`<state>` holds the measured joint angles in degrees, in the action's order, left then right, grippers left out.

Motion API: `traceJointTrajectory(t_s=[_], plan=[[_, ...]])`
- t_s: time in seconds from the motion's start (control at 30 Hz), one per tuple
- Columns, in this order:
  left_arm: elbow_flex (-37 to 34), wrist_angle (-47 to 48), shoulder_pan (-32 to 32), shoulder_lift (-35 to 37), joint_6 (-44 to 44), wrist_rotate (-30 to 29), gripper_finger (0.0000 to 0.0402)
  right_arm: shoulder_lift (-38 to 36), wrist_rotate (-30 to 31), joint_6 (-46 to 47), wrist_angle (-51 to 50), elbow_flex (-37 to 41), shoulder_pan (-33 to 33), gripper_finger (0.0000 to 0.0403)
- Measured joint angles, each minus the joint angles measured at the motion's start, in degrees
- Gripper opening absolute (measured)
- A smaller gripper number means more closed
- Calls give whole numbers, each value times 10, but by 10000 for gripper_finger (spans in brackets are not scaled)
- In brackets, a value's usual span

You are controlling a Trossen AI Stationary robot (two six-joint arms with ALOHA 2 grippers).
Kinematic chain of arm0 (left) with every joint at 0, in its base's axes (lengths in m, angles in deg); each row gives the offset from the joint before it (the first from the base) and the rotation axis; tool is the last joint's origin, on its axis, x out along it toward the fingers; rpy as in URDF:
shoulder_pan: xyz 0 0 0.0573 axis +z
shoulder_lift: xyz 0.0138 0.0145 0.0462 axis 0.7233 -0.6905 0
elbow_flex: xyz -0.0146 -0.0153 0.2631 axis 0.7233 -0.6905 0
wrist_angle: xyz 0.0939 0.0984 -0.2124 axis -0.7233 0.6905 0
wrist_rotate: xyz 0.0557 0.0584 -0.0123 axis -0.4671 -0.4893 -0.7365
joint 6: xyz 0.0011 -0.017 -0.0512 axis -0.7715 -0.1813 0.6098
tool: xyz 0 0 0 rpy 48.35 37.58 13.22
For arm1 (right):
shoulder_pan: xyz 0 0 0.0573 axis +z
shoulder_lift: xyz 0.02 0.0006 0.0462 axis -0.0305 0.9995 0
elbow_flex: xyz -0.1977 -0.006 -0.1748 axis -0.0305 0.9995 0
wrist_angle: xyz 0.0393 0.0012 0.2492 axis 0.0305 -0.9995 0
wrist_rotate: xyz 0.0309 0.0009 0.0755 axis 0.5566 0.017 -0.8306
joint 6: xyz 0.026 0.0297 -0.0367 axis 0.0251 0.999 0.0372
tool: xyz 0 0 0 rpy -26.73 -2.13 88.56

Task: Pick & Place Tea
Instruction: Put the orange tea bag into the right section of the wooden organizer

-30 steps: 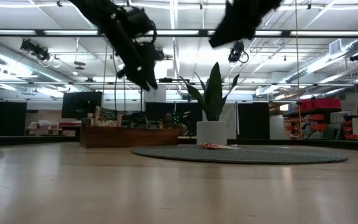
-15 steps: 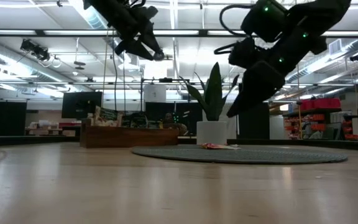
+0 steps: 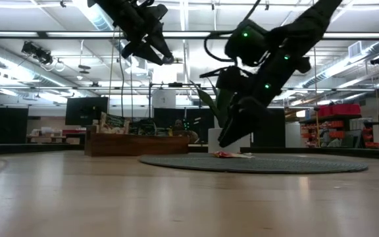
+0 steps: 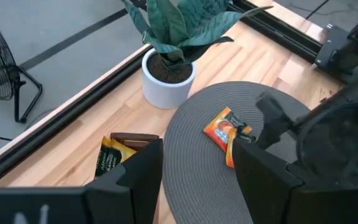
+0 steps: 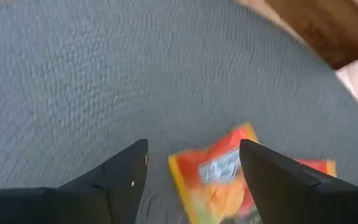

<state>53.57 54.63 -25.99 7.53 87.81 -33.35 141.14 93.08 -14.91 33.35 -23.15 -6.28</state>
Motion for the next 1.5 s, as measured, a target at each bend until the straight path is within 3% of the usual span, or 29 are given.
traceJointTrajectory(t_s=[0.2,0.57,0.7,1.03,1.27,1.5], plan=[[0,6,0,0,1,0,199,38,-8,-2,-10,-20,-10,249],[0,13,0,0,0,0,199,44,-44,-2,-29,-22,-33,216],[0,13,0,0,-1,0,199,44,-45,-2,-32,-22,-39,171],[0,13,0,0,-4,-1,199,44,-41,-2,-32,-22,-41,16],[0,13,0,0,-4,-1,199,35,-44,-2,-34,-21,-38,4],[0,19,0,0,10,-1,199,-27,-42,-41,-63,-19,-34,1]])
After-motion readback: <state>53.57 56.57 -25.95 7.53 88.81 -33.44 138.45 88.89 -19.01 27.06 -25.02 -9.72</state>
